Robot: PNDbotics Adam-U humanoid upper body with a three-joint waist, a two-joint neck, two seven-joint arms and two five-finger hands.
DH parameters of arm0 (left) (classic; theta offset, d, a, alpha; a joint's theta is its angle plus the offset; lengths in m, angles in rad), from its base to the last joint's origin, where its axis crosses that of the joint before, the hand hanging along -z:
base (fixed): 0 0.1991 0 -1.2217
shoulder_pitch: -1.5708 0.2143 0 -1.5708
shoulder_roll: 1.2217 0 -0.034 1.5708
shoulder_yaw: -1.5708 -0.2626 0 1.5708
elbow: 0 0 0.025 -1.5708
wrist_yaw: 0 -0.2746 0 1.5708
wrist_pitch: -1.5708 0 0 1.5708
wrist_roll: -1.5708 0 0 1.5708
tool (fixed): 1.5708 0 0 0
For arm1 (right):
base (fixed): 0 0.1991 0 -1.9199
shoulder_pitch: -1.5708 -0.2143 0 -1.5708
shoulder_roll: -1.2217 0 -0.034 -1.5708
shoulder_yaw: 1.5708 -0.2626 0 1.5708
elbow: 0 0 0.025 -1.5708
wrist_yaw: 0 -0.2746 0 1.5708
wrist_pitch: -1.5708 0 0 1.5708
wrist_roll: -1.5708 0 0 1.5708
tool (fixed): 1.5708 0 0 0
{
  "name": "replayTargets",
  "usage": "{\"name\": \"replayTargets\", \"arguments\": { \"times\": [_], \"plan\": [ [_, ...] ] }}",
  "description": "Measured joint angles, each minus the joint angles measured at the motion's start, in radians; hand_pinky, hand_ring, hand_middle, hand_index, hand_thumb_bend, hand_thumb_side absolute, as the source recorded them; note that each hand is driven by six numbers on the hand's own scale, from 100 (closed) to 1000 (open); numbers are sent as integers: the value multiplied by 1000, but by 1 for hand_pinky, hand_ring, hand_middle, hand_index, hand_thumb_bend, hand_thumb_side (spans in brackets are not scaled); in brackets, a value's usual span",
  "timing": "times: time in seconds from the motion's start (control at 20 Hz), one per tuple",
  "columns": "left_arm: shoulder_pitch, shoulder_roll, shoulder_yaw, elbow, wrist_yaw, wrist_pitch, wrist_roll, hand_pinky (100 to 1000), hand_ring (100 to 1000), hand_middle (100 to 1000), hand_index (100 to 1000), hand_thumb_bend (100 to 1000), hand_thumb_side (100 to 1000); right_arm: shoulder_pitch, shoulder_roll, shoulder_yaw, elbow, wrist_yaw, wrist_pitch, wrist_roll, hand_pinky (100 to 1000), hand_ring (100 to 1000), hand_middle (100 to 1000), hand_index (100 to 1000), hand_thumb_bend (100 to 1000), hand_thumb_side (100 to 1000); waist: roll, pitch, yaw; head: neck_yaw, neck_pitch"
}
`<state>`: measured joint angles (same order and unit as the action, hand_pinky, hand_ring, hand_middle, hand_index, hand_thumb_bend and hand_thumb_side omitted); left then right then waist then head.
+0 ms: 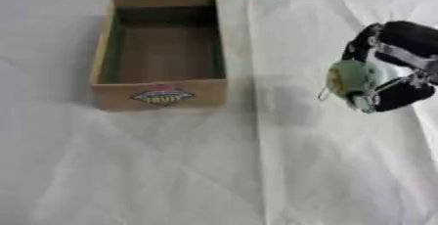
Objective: Pick up objects on the table and place them in the box.
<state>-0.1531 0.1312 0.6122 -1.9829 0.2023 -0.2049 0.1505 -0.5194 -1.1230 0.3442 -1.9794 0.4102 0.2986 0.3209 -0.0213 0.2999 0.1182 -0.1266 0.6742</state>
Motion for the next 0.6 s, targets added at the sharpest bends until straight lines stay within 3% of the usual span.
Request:
{"name": "replayTargets", "arguments": {
  "times": [0.15,0.4,0.6],
  "plan": [
    [-2,0,0,0,0,1,1,760,509,524,706,100,604,-112,38,1,-2,-12,-7,0,784,614,356,550,100,100,-4,-5,0,-6,0],
    [-1,0,0,0,0,3,1,760,510,524,706,100,605,-302,184,18,-5,-11,4,46,779,610,350,551,100,100,-3,-13,6,-18,-1],
    [3,1,-3,0,0,4,0,760,511,524,707,100,605,-423,295,42,56,11,1,81,789,614,352,558,100,100,-4,-21,10,-33,-1]
  ]
}}
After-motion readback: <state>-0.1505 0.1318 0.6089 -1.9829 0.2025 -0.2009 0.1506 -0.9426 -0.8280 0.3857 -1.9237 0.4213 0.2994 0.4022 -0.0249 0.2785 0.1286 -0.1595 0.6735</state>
